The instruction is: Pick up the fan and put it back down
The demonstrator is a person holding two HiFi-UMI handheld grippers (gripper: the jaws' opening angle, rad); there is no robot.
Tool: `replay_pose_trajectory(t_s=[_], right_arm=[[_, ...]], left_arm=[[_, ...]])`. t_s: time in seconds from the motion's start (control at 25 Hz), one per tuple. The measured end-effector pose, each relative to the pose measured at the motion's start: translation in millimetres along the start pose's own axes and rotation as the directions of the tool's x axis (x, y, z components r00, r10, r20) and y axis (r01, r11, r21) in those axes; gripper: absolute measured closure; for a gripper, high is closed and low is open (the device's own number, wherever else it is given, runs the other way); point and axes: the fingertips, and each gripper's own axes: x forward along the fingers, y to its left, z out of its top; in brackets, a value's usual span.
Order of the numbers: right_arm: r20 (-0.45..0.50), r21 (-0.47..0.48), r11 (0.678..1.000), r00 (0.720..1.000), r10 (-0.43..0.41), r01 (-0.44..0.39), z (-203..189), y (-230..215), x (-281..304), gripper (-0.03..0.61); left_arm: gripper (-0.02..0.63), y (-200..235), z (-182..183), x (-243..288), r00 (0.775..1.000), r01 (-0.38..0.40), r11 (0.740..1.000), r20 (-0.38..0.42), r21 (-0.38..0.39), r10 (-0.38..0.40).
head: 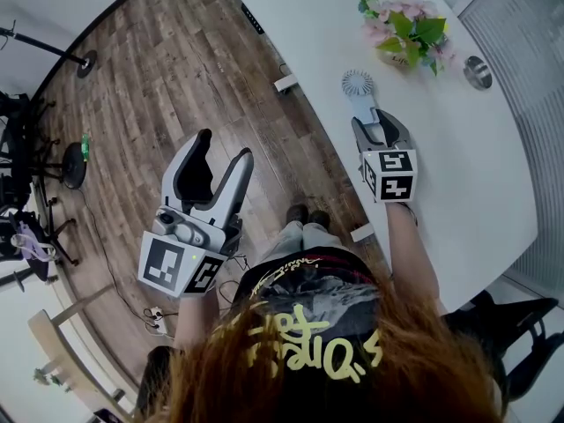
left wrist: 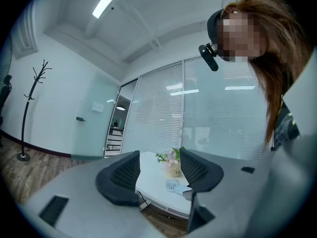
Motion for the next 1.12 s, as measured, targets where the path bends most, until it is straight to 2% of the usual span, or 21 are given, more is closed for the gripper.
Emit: replay_pose_trajectory(t_s=[0.48,0.68,0.88,1.12], right_arm=[[-0.124,-0.052,0.999,0.992,-0.022,0.016,-11.7,3.2,11.1,0.361],[-0.142,-0.068,0.998,0.99,-0.013,0.003,-13.4,5.8,13.6,0.36],[-0.094,-0.086,0.996,0.995,-0.021,0.013,-1.2,1.0,5.1,0.36],[0.075,-0.101,0.993,0.996,-0.051,0.059,46.7,-6.1,-31.2,0.36]], left_arm=[[0.37,-0.5,5.7,-2.4,1.0,-0.001,1.0,0.004,0.01,0.001],[0.37,-2.8,6.7,-0.2,1.0,0.011,1.0,0.006,0.011,-0.011],[0.37,-6.6,11.6,5.4,0.999,0.032,0.999,0.02,0.019,-0.033],[0.368,-13.7,18.4,15.0,0.997,0.067,0.997,0.037,0.028,-0.068]])
